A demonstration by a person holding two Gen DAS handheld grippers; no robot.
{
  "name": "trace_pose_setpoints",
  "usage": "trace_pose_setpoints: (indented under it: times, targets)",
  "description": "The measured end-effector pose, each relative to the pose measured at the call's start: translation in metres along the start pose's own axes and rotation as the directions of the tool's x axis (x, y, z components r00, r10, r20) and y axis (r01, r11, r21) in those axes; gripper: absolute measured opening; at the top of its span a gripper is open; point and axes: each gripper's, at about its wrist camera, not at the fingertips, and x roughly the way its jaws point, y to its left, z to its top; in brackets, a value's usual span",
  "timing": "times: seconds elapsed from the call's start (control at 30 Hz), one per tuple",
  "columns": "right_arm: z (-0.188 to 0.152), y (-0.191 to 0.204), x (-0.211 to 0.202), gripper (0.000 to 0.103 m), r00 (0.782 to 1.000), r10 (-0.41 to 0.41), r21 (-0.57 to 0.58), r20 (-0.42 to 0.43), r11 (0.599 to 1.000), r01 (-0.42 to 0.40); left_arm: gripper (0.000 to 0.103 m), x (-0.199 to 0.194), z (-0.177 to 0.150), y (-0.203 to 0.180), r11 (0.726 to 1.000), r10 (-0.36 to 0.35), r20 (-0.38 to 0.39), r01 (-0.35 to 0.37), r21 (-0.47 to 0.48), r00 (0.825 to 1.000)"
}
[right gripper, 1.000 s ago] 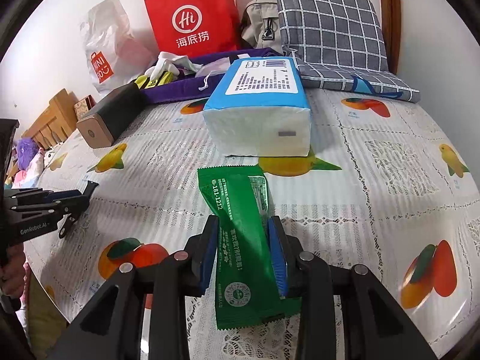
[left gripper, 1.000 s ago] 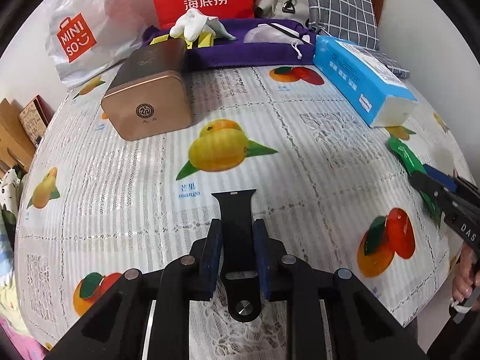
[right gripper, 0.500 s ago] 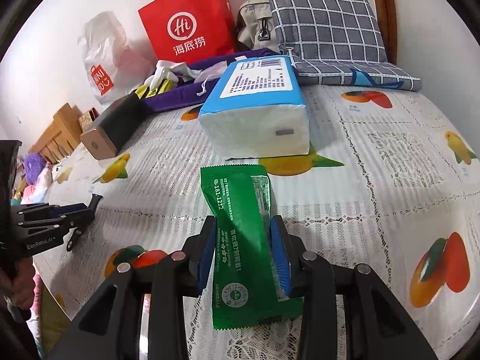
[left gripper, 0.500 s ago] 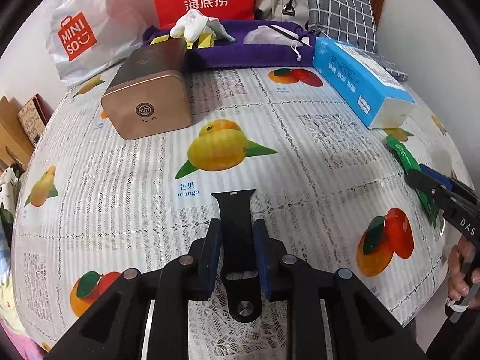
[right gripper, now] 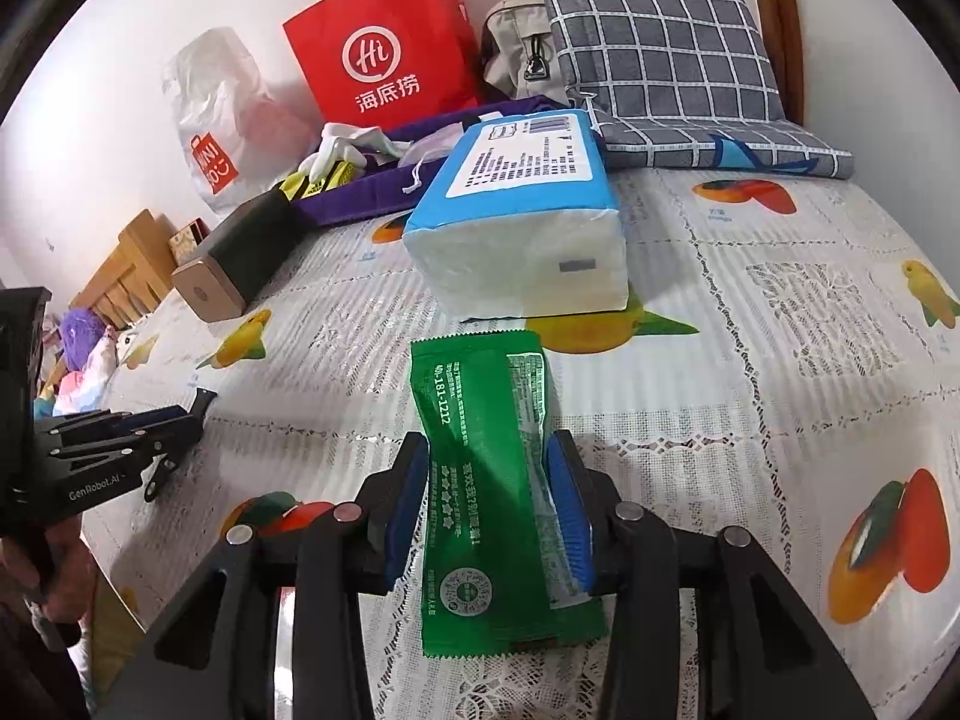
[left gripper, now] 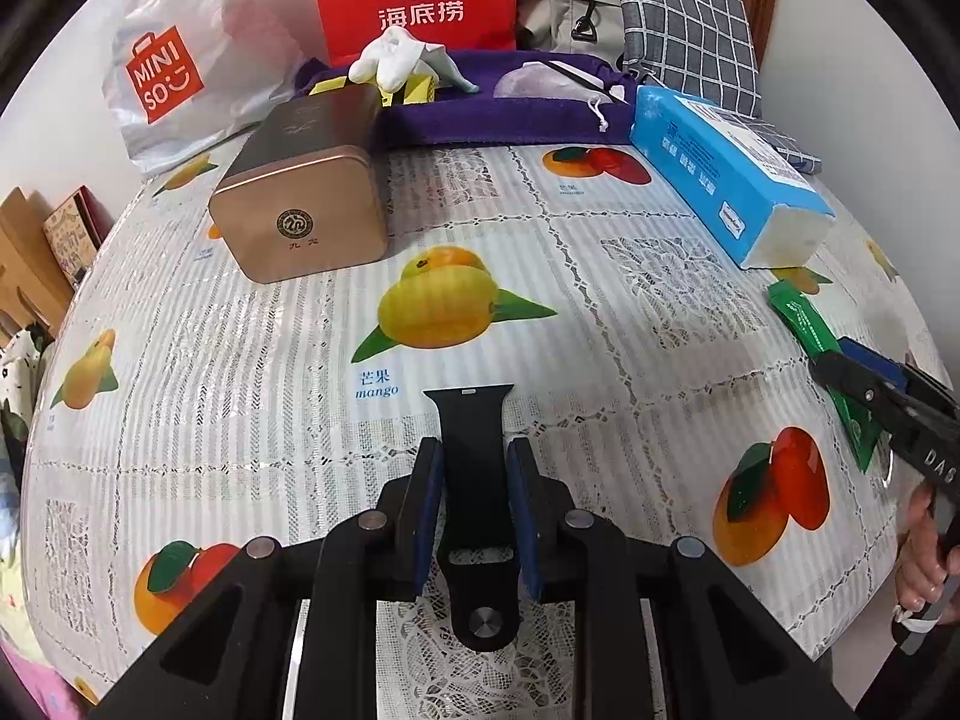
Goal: Organize soft objects
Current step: 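Carry the strap in the left tool and the packet in the right toward the towel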
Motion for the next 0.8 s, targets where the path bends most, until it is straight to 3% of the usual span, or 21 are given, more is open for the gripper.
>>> trace_pose_setpoints:
  times: [0.17,0.3,0.43,0.5,0.53,0.67,0.8]
  targets:
    - [-0.0013,0.0058,0.0011,0.043,1.000,-0.031,-0.040,0.003,0.999,0.031,0.025,0.0001,0.0010,-0.0018,1.000,0.008,-0.022,-0.007,0.018,1.000]
    - [-0.0023,0.0062,-0.0003,0.050,1.000,-0.005,-0.057,-0.009,0.998,0.004,0.030,-0.0021,-0.0038,-0.0061,0.998,0.040,-0.011,-0.040,0.042,0.999]
    - [-0.0036,0.0092,-0.0004,0.049,1.000,-0.025,-0.064,0.001,0.998,0.025,0.030,-0.0026,-0.0044,-0.0014,0.999,0.014,-0.004,-0.014,0.029,1.000]
    - [-0.0032,0.0098,0.0004,0.044,0.999,-0.035,-0.059,0.008,0.998,0.035,0.022,-0.0027,-0.0046,-0.0031,0.999,0.001,0.002,-0.001,0.048,1.000]
    - [-0.0028,0.0094,0.0010,0.036,0.998,-0.054,-0.058,0.012,0.997,0.055,0.020,-0.0028,-0.0043,-0.0044,0.999,-0.004,0.003,0.004,0.053,1.000]
    - [0.0010,0.0057,0.0015,0.028,0.997,-0.076,-0.038,0.001,0.996,0.076,0.020,-0.0029,-0.0018,-0.0067,0.999,0.007,-0.012,-0.006,0.052,1.000]
    - [0.0057,0.0001,-0.0018,0.026,0.998,-0.054,0.000,-0.030,0.999,0.054,0.020,-0.0042,-0.0005,-0.0030,1.000,-0.019,-0.026,0.019,0.020,0.999]
